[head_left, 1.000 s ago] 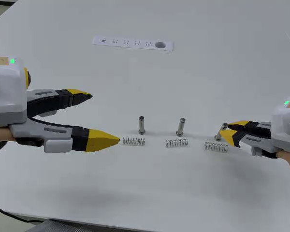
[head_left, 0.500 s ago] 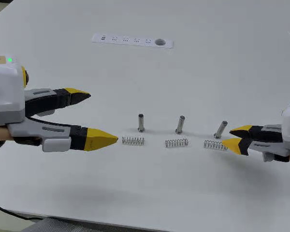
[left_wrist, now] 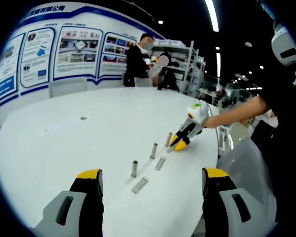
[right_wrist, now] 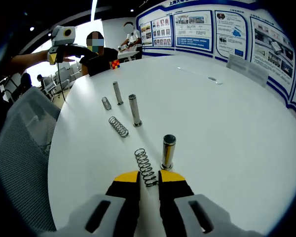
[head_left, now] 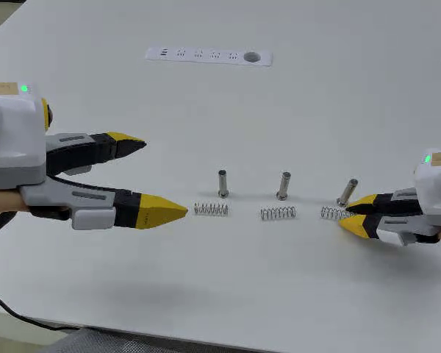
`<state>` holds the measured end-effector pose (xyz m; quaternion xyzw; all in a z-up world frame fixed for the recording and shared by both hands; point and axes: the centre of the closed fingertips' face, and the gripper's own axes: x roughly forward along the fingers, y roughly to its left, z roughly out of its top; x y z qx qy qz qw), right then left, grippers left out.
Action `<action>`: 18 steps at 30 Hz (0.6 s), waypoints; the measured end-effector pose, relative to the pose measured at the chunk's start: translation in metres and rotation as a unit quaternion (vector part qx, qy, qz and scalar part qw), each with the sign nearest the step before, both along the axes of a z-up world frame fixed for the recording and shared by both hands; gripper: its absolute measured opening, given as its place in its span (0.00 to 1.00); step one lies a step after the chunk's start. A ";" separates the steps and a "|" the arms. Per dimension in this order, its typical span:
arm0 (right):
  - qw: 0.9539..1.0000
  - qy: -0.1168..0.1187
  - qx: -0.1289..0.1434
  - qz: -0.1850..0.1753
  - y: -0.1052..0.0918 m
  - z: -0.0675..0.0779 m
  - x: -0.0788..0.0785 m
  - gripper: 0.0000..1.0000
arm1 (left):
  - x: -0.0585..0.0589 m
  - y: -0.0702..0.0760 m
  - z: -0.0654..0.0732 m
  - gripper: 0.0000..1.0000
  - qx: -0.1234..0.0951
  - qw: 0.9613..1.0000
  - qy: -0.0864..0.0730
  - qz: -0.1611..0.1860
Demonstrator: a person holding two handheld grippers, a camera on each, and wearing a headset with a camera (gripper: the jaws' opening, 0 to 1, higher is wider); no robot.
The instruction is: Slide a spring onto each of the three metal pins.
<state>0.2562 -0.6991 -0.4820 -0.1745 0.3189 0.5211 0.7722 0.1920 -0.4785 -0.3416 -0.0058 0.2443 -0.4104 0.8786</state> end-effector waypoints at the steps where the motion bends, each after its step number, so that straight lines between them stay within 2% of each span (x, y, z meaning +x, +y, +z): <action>1: 1.000 -0.001 0.000 0.002 0.000 0.000 0.000 0.15 | 0.000 0.000 0.000 0.84 0.000 1.000 0.000 0.000; 9: 1.000 -0.015 -0.011 0.023 0.001 0.000 -0.005 0.12 | 0.000 -0.006 0.002 0.84 -0.003 1.000 -0.001 -0.002; 16: 0.999 -0.030 -0.025 0.030 0.000 0.002 -0.005 0.11 | -0.001 -0.007 0.004 0.84 0.003 1.000 -0.004 -0.006; 18: 0.999 -0.027 -0.015 0.024 0.000 0.007 -0.006 0.11 | -0.002 -0.007 0.004 0.84 0.006 1.000 -0.005 -0.007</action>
